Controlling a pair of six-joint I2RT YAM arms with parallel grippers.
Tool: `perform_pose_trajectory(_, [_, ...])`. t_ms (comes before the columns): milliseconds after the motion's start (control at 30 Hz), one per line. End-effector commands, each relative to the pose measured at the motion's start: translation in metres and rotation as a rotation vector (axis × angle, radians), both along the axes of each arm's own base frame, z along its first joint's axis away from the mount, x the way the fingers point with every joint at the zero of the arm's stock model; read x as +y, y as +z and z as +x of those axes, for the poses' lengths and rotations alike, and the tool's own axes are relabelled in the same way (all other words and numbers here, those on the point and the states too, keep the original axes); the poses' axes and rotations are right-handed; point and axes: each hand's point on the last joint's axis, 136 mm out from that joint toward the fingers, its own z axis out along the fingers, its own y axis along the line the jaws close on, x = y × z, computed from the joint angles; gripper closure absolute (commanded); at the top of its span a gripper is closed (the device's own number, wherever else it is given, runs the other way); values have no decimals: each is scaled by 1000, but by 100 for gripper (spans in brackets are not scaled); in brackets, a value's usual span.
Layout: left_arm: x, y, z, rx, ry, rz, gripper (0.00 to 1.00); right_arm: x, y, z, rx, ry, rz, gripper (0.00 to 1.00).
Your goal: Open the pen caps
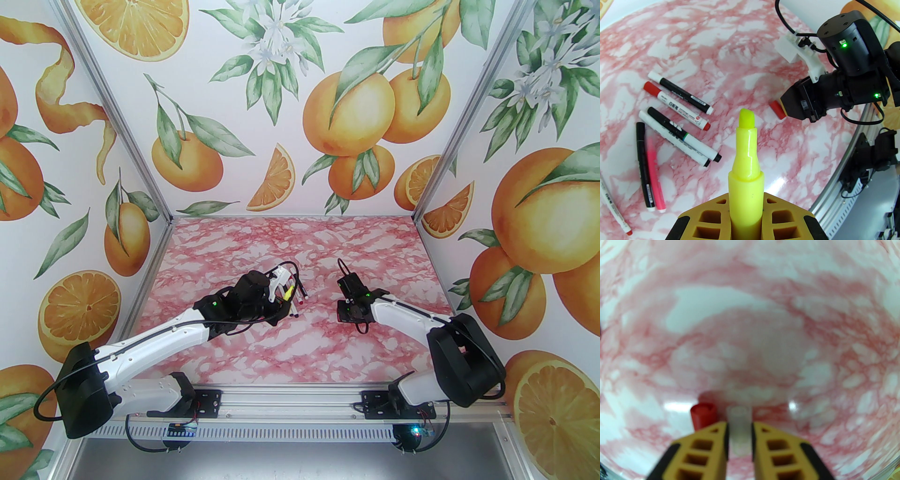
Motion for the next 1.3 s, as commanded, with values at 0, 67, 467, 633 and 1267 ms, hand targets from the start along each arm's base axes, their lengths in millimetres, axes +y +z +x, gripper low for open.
perform_pose_trajectory(0, [6,4,7,-12,47,2,95,2,13,12,-46,-9,12,69])
perform_pose_trajectory(67, [12,2,10,-19,79,20,95,2,19,12,-62,-11,18,68])
perform_pose_trajectory(467, [79,-46,48,30,334,192,94,22,94,-8,-247,60,260,49])
perform_pose_trajectory(633, [98,-68,63,41,412,280,94,34,125,-22,-320,111,386,37])
perform_pose_trajectory(1267, [132,-136,86,83,520,526,90,50,146,-48,-367,187,562,13])
